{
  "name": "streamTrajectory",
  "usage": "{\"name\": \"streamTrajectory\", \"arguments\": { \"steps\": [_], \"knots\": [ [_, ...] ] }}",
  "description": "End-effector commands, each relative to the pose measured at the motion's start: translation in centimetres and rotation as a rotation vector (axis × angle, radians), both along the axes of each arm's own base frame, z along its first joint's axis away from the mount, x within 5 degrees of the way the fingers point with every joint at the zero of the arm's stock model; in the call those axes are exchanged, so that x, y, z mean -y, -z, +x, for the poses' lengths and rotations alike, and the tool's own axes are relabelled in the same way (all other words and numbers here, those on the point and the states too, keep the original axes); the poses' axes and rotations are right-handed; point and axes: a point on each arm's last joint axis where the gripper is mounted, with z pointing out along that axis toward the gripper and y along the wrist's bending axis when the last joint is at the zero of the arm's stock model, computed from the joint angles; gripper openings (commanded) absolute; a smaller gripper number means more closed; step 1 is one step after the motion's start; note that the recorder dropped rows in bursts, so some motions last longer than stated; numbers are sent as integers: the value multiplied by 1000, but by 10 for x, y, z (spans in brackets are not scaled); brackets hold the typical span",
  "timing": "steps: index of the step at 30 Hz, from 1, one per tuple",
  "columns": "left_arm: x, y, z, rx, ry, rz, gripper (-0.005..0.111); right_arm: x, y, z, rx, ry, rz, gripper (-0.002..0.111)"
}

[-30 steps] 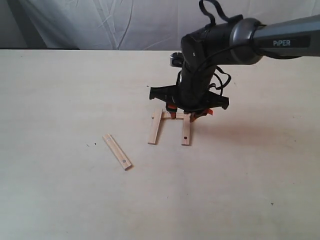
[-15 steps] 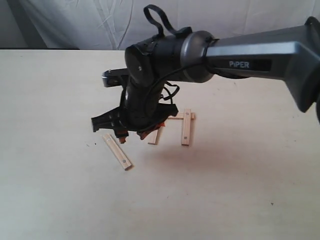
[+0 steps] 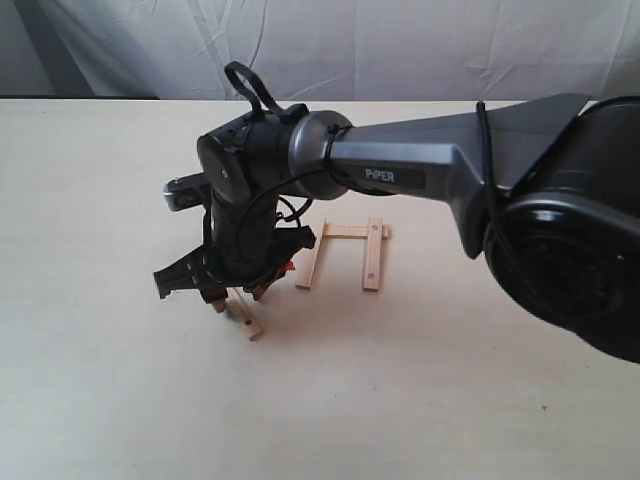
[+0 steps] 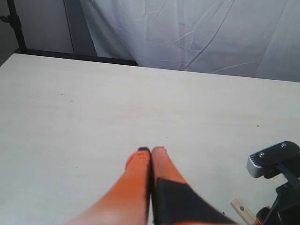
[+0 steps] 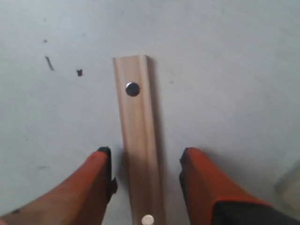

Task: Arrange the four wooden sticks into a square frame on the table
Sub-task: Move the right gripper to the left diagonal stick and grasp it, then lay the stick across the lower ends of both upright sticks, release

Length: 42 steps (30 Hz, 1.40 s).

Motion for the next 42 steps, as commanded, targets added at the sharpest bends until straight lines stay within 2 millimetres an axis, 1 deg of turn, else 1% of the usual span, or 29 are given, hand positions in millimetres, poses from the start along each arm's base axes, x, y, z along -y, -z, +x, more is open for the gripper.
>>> {"name": "streamTrajectory", "arguments": {
  "steps": [1, 2, 3, 6, 7, 8, 10, 14, 16, 18, 22, 25, 27, 30, 33, 36, 42],
  "knots": [
    [-1, -2, -1, 4, 0, -6, 0, -7, 10, -7, 21, -64, -32, 45],
    [-1, -2, -1, 4, 0, -6, 0, -8, 11, -8, 28, -76, -40, 42],
    [0, -2, -1, 3, 0, -8, 0, -10, 11, -10, 34, -93, -48, 36],
    [0, -2, -1, 3, 0, -8, 0, -9, 10, -13, 61, -133, -91, 13],
    [0, -2, -1, 3, 0, -8, 0, -8, 8, -13, 63, -136, -98, 3],
    [0, -2, -1, 3, 0, -8, 0, -7, 4, -13, 61, -136, -100, 0],
    [0, -2, -1, 3, 0, -8, 0, -6, -7, -13, 78, -157, -96, 0],
    [-1, -1, -1, -1, -3, -8, 0, 5, -44, -8, 155, -341, -110, 0],
    [-1, -1, -2, -12, -9, -15, 0, 15, -58, -4, 170, -433, -135, 0],
    [-1, 1, -2, -24, -11, -26, 0, 29, -68, 4, 166, -488, -162, 0],
    [0, 2, -3, -40, -9, -48, 0, 60, -78, 23, 143, -570, -212, 0],
    [2, 4, -4, -54, -5, -74, 0, 85, -76, 35, 130, -613, -230, 0],
    [3, 4, -4, -63, -2, -93, 0, 101, -69, 40, 115, -649, -227, 0],
    [3, 5, -4, -65, 1, -99, 0, 114, -57, 41, 122, -742, -205, 0],
    [4, 4, -4, -61, 5, -101, 0, 120, -45, 38, 130, -798, -199, 0],
    [4, 4, -4, -61, 5, -101, 0, 120, -37, 38, 169, -797, -191, 0],
    [4, 4, -4, -59, 7, -98, 0, 115, -31, 38, 225, -812, -132, 0]
  ]
}}
